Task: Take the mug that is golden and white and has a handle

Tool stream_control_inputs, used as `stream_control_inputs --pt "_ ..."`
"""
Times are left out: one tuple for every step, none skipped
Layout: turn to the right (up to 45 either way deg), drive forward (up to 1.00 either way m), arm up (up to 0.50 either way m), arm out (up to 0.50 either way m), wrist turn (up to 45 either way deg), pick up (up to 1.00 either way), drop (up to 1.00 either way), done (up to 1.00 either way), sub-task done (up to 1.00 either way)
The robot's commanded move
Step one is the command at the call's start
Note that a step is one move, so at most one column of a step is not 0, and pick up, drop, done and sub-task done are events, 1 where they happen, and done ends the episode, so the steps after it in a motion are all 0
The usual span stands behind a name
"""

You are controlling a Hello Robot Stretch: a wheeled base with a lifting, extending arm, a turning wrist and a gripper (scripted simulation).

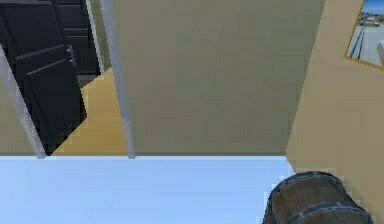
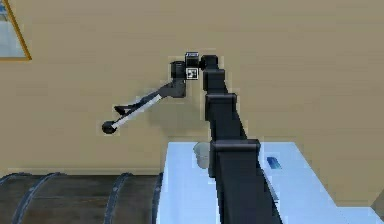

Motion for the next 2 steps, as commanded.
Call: stream_control_inputs --pt "0.0 0.00 0.00 0.00 45.0 0.00 0.00 0.00 0.00" --pt "0.0 0.00 0.00 0.00 45.0 0.00 0.00 0.00 0.00"
